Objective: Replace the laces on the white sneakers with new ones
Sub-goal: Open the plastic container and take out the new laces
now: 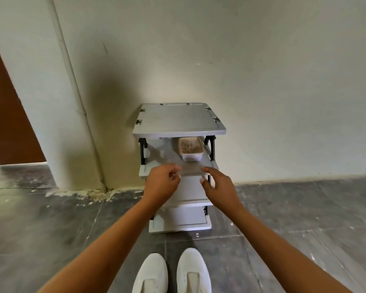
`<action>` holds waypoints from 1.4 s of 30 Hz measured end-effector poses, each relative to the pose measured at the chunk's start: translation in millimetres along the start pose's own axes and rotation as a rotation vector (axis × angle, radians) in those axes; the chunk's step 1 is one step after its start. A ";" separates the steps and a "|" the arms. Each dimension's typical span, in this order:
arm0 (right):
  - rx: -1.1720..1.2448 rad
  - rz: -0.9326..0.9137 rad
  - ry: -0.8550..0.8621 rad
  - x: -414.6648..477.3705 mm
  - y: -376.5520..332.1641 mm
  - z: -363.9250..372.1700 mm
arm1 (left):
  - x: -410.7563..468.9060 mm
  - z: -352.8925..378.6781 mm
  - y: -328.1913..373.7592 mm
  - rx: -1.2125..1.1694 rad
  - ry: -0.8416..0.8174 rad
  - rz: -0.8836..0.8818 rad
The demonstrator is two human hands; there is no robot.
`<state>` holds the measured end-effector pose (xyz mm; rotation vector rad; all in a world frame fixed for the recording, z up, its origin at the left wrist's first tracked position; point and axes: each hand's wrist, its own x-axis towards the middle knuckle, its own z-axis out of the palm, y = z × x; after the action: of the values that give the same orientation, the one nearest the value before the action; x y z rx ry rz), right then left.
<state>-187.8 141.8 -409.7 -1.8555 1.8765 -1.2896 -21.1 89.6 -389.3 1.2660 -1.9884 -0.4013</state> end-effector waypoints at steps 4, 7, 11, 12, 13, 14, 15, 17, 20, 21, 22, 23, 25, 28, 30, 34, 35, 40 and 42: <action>-0.302 -0.100 -0.070 24.1 20.7 11.4 | 31.7 23.3 -13.0 0.066 -0.028 -0.001; -0.488 -0.094 -0.118 35.4 43.5 18.3 | 57.0 46.8 -21.8 0.137 -0.041 0.016; -0.581 -0.080 -0.226 40.4 73.0 25.3 | 95.1 77.6 -33.7 0.160 -0.035 0.006; -0.577 -0.090 -0.230 39.6 77.9 26.5 | 103.8 82.0 -36.0 0.164 -0.030 -0.006; -0.569 -0.106 -0.224 39.3 83.0 27.8 | 112.1 86.9 -38.1 0.146 -0.018 -0.026; -0.565 -0.124 -0.216 37.5 86.1 29.1 | 118.7 90.0 -39.9 0.119 0.005 -0.053; -0.568 -0.138 -0.210 35.4 88.1 30.2 | 124.3 91.7 -40.5 0.090 0.026 -0.083; -0.559 -0.148 -0.201 32.5 89.1 31.8 | 130.6 92.3 -38.6 0.020 0.041 -0.145; -0.467 -0.130 -0.213 34.4 81.5 28.0 | 120.6 84.8 -29.6 -0.107 0.063 -0.161; -0.403 -0.117 -0.213 33.9 76.1 24.5 | 110.7 79.2 -24.5 -0.149 0.090 -0.149; -0.333 -0.104 -0.211 32.1 72.6 21.6 | 98.4 74.5 -19.8 -0.187 0.112 -0.136; -0.267 -0.093 -0.194 26.1 68.1 16.9 | 83.0 68.6 -12.9 -0.222 0.121 -0.125; -0.161 -0.063 -0.149 8.3 61.9 10.9 | 50.1 58.4 -2.4 -0.280 0.115 -0.110; 0.013 0.046 -0.034 -37.2 58.1 3.6 | -5.8 44.9 14.8 -0.321 0.076 -0.053; 0.179 0.167 0.014 -65.5 55.8 3.0 | -35.5 41.3 22.1 -0.314 0.039 -0.024; 0.830 0.665 0.039 -117.5 61.3 6.8 | -95.3 55.4 28.5 -0.370 -0.083 -0.062; 0.981 0.797 0.040 -125.1 64.2 8.3 | -107.3 61.5 28.1 -0.386 -0.112 -0.072; 1.480 1.078 0.089 -161.3 96.8 17.5 | -160.3 102.7 19.0 -0.438 -0.305 -0.154; 1.579 1.097 0.092 -168.9 109.4 22.1 | -176.7 116.5 11.7 -0.466 -0.382 -0.186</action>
<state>-218.4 263.6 -568.4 0.0540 0.8310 -1.4800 -69.2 236.1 -534.7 1.1290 -1.9191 -1.1980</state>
